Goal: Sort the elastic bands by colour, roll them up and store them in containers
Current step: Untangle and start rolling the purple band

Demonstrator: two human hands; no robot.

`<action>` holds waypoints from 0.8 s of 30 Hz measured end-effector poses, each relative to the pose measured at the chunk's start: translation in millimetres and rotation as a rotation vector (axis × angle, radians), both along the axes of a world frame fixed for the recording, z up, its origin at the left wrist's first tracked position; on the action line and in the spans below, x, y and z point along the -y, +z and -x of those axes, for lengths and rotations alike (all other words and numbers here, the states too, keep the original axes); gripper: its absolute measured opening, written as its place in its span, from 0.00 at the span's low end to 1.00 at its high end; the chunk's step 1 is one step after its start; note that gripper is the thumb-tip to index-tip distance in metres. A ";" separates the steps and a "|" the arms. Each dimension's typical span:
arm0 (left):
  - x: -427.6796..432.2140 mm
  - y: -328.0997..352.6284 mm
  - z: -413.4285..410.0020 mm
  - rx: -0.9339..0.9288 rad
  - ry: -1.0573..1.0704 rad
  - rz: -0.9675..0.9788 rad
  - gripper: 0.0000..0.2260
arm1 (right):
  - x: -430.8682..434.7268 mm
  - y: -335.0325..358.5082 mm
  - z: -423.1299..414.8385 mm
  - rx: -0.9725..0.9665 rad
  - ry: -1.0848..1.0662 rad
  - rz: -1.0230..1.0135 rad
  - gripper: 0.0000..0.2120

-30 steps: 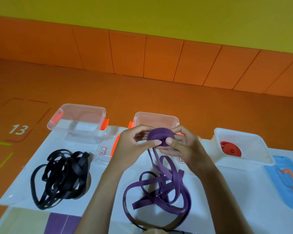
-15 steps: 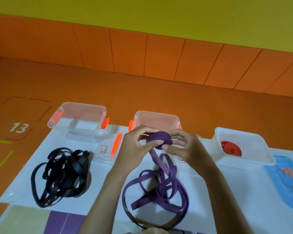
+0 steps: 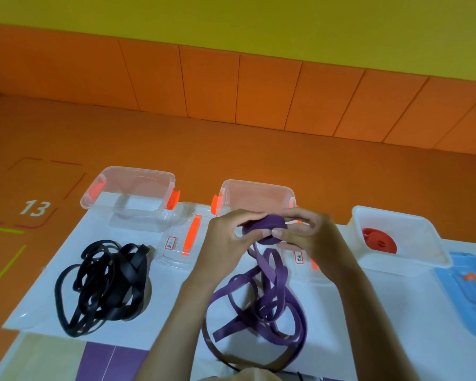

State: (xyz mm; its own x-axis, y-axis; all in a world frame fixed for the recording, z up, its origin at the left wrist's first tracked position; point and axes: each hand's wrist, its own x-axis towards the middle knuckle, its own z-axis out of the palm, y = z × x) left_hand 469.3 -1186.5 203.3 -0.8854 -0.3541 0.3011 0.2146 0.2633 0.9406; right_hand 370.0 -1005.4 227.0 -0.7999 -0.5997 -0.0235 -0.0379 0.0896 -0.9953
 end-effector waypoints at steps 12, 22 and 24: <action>15.7 -8.8 13.6 0.070 -0.050 -0.063 0.15 | 6.7 -10.5 4.3 -0.259 -0.023 -0.096 0.15; 24.4 -6.6 38.2 0.079 -0.104 -0.177 0.15 | 5.6 -13.7 11.9 -0.064 -0.154 0.110 0.12; 30.0 -7.0 39.6 0.116 -0.136 -0.091 0.14 | -1.7 -13.2 20.6 -0.221 -0.079 -0.147 0.14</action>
State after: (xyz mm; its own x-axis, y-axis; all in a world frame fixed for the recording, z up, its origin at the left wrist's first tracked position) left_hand 429.7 -1216.4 196.3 -0.9538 -0.2498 0.1667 0.1314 0.1520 0.9796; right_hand 349.5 -1003.7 213.9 -0.8396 -0.5381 0.0749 -0.2401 0.2437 -0.9397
